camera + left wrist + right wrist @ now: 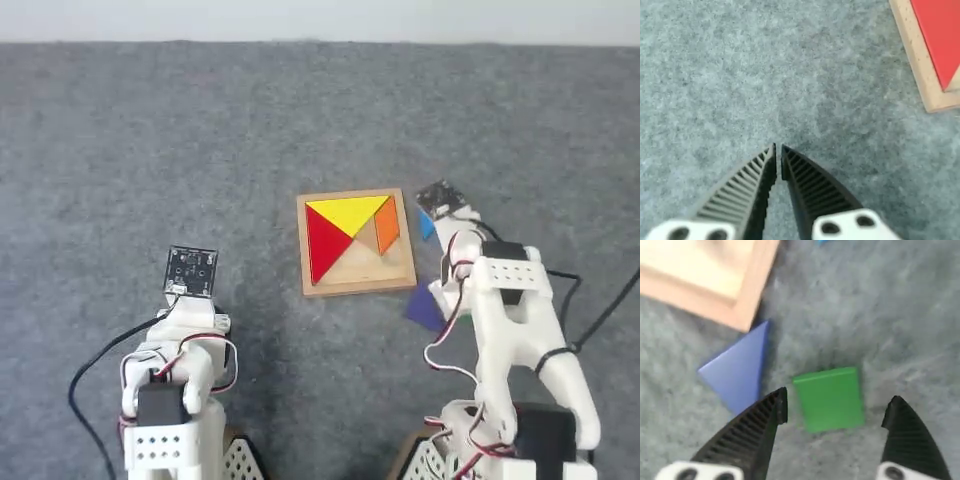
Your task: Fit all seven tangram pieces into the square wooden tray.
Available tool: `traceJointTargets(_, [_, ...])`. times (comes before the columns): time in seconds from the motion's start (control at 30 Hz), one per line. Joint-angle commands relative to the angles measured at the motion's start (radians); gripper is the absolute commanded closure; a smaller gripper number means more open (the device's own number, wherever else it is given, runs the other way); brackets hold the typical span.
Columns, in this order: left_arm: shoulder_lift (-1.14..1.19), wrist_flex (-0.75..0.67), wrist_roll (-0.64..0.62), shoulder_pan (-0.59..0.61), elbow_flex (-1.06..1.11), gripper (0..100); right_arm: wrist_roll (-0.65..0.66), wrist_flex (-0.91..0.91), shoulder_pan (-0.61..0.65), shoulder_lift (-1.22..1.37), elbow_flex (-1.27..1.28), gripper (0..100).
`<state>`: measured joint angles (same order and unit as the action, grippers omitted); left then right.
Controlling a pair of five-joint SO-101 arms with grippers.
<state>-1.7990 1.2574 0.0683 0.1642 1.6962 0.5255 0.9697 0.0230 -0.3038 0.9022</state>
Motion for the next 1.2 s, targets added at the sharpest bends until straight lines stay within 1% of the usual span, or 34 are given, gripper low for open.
traceJointTargets(0.0, [-0.017,0.003,0.000,-0.002,-0.012,98,0.012,-0.041,-0.016,-0.038,0.026,68.7])
traceJointTargets(0.1, [-0.017,0.003,0.000,-0.002,-0.012,98,0.014,-0.085,-0.031,-0.038,0.057,68.7])
traceJointTargets(0.3, [-0.017,0.003,0.000,-0.002,-0.012,98,0.014,-0.090,-0.031,-0.036,0.057,69.4])
traceJointTargets(0.5, [-0.017,0.003,0.000,-0.002,-0.012,98,0.012,-0.137,-0.033,-0.001,0.074,83.4])
traceJointTargets(0.7, [-0.017,0.003,0.000,-0.002,-0.012,98,0.017,-0.136,-0.033,0.024,0.055,83.1])
traceJointTargets(0.87, [-0.017,0.003,0.000,-0.002,-0.012,98,0.011,-0.134,-0.033,0.010,0.054,93.4])
traceJointTargets(0.93, [-0.017,0.003,0.000,-0.002,-0.012,98,-0.015,-0.110,-0.033,-0.021,0.041,95.8])
traceJointTargets(1.17, [-0.017,0.003,0.000,-0.002,-0.012,98,-0.028,0.076,-0.027,-0.216,-0.054,94.0])
